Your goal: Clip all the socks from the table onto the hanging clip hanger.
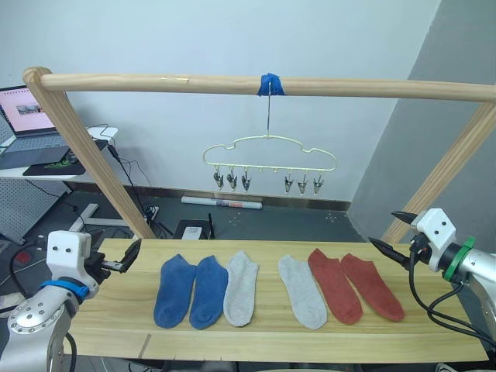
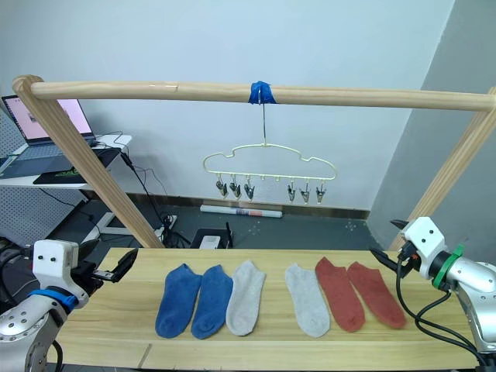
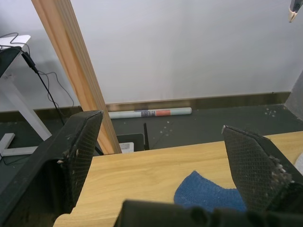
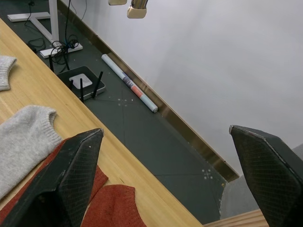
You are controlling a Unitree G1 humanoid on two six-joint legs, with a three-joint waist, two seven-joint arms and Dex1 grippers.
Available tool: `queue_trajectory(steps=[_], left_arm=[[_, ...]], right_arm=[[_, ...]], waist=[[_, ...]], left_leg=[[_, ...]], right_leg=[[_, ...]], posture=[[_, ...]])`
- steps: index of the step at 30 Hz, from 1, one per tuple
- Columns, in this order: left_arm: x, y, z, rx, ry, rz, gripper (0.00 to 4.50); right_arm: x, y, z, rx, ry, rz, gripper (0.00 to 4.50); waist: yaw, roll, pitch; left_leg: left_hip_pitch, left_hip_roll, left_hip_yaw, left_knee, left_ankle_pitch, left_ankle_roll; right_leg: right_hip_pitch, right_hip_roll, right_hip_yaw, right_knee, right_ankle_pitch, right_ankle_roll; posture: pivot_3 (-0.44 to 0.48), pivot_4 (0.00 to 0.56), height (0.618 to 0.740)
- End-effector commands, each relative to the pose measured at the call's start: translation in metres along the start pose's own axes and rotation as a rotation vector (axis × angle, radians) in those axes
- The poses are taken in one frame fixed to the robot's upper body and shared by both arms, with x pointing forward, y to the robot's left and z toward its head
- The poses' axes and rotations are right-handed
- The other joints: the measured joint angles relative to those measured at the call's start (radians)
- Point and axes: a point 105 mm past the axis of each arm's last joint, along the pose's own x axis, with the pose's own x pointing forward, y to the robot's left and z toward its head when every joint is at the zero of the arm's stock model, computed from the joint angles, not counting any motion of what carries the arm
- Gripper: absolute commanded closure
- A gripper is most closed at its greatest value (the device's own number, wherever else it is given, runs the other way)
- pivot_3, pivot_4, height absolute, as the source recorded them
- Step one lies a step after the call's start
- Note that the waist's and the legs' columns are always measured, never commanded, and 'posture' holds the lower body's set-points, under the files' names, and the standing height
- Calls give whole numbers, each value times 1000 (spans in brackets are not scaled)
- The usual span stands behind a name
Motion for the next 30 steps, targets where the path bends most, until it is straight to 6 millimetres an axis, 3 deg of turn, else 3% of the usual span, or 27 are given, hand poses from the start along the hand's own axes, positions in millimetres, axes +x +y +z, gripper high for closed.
queue_trajectory(steps=[1,10,19,26,30], left_arm=[[-1,6,18,69,-48,18,0],[1,9,12,67,-11,25,0],[-2,-1,34,59,-154,-100,0],[-1,3,35,34,-175,-88,0],[5,-7,41,0,-222,-93,0]], right_arm=[[-5,-7,16,-46,-31,-28,18],[-10,-9,19,-40,-25,-47,18],[-13,-10,11,-32,-14,-54,18],[-16,-11,4,-32,-14,-58,18],[-16,-6,4,-31,-28,-51,18]], waist=[[0,0,0],[0,-1,-1],[-1,0,-1],[-1,0,-1],[-3,0,-2]], left_leg=[[0,0,0,0,0,0],[0,0,0,0,0,0],[0,0,1,0,0,0],[0,0,1,0,0,0],[0,0,1,0,0,0]], right_leg=[[0,0,0,0,0,0],[0,0,0,0,0,0],[0,0,0,0,0,0],[0,0,1,0,0,0],[0,0,1,0,0,0]], posture=[[-78,0,740],[-83,0,740],[-89,0,740],[-104,0,740],[-121,0,740]])
